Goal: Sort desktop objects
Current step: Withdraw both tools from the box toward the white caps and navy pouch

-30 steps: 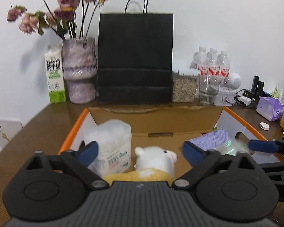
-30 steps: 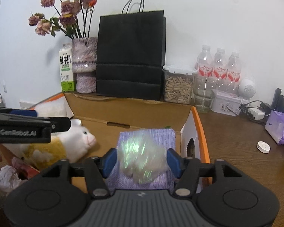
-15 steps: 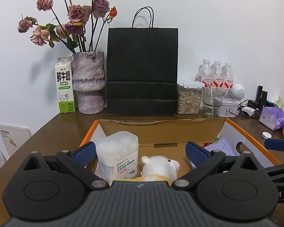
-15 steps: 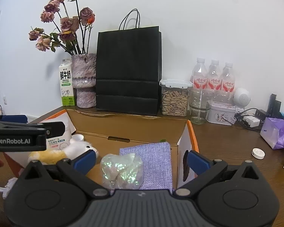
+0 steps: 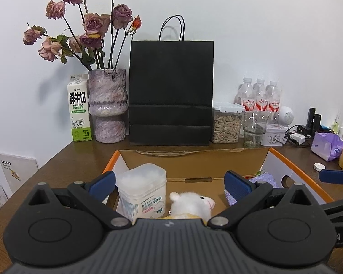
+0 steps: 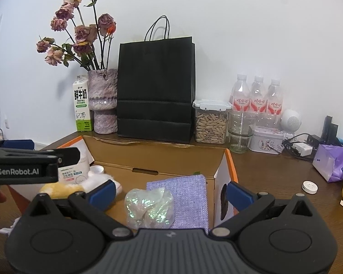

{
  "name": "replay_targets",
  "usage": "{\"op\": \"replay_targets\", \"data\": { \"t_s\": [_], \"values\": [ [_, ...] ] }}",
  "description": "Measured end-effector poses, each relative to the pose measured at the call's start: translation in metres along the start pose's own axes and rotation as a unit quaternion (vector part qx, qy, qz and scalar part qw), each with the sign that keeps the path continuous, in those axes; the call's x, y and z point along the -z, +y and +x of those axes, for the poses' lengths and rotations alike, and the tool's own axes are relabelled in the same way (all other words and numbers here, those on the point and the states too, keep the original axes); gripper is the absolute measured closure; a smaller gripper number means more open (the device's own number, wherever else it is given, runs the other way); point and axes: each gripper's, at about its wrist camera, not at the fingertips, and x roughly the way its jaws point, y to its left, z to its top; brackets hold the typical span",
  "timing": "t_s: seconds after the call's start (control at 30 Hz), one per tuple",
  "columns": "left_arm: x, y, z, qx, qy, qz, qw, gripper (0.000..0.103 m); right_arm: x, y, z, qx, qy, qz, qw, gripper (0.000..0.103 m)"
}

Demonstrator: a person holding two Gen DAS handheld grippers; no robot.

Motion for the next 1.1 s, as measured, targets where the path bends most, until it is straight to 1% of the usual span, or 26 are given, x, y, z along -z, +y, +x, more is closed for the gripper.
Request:
{"op": "replay_targets", "data": {
  "t_s": [0.17, 0.33, 0.6, 0.83, 1.1],
  "values": [
    [-0.006, 0.002, -0.011, 0.003, -0.011, -0.006, 0.9999, 0.0, -0.003, 0.005, -0.009, 0.001, -0.003, -0.004, 1.0, 0.0],
    [-0.01, 0.003, -0.026, 0.005, -0.023, 0.0, 0.9997, 0.0, -0.007, 0.011, -0.022, 0.003, -0.01, -0.008, 1.0, 0.0],
    [-0.008, 0.008, -0.049, 0.001, -0.027, 0.004, 0.9996, 0.0, -0.007, 0.021, -0.045, 0.001, -0.012, -0.016, 1.0, 0.0],
    [0.0, 0.015, -0.067, -0.003, -0.021, 0.002, 0.9998, 0.0, 0.0, 0.026, -0.068, 0.004, -0.01, -0.015, 1.0, 0.0],
    [0.02, 0.031, -0.085, -0.013, 0.005, 0.0, 0.9999, 0.0, 0.019, 0.026, -0.092, 0.003, 0.003, -0.014, 1.0, 0.0]
  ]
}}
